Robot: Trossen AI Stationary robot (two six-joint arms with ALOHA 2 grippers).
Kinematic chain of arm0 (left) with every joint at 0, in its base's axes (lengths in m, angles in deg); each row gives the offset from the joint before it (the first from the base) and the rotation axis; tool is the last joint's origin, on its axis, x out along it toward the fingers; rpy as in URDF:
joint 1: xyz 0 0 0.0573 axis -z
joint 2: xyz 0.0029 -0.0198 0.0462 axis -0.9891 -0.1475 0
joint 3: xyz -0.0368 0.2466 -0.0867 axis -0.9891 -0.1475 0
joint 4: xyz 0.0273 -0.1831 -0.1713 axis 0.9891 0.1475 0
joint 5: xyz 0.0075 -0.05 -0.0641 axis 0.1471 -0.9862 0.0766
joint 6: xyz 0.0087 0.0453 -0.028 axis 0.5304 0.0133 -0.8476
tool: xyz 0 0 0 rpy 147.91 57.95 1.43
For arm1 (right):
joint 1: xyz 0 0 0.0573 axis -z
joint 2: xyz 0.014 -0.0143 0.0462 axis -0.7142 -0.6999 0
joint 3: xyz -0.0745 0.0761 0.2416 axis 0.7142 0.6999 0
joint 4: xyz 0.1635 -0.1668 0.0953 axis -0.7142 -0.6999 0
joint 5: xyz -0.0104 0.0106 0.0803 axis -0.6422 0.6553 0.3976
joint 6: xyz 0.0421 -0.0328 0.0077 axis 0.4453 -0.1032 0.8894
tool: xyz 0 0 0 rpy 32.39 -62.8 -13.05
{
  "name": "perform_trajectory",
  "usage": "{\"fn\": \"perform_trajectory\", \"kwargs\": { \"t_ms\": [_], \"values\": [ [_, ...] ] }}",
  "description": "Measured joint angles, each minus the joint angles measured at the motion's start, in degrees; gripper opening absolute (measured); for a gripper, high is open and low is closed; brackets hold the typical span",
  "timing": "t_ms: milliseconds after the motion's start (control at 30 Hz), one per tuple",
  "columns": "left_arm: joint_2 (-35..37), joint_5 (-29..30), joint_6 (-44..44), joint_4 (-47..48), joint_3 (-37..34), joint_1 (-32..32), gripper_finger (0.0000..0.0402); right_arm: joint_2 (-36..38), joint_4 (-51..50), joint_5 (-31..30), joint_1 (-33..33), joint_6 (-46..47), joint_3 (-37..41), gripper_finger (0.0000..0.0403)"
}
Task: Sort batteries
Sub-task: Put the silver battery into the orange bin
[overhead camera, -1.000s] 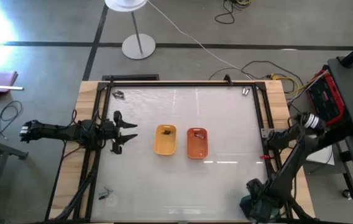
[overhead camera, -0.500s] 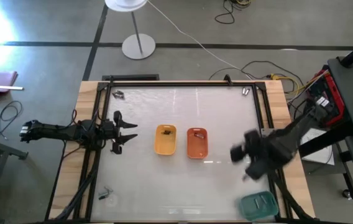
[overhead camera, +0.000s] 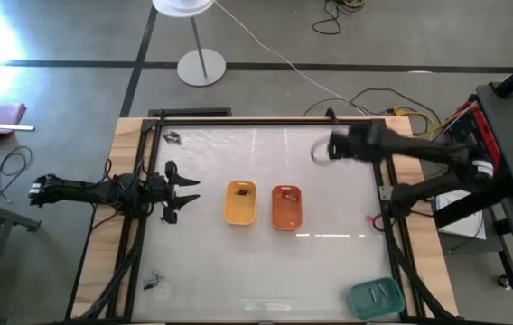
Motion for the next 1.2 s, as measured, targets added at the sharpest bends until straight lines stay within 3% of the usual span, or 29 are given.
{"fn": "perform_trajectory", "kwargs": {
  "t_ms": [100,167,267,467,867,1200],
  "values": [
    [0.0,0.0,0.0,0.0,0.0,0.0,0.0181,-1.8,8.5,9.6,11.1,-12.7,0.1,0.0124],
    [0.0,0.0,0.0,0.0,0.0,0.0,0.0181,-3.4,12.4,11.8,16.2,-17.7,0.1,0.0116],
    [0.0,0.0,0.0,0.0,0.0,0.0,0.0181,-6.8,15.9,12.7,21.9,-21.3,0.1,0.0112],
    [0.0,0.0,0.0,0.0,0.0,0.0,0.0181,-15.8,15.4,21.9,29.3,-27.3,-2.0,0.0133],
    [0.0,0.0,0.0,0.0,0.0,0.0,0.0181,-30.3,12.9,22.9,36.1,-30.1,-11.6,0.0171],
    [0.0,0.0,0.0,0.0,0.0,0.0,0.0181,-36.5,14.1,19.4,38.5,-29.4,-14.5,0.0158]
  ]
}}
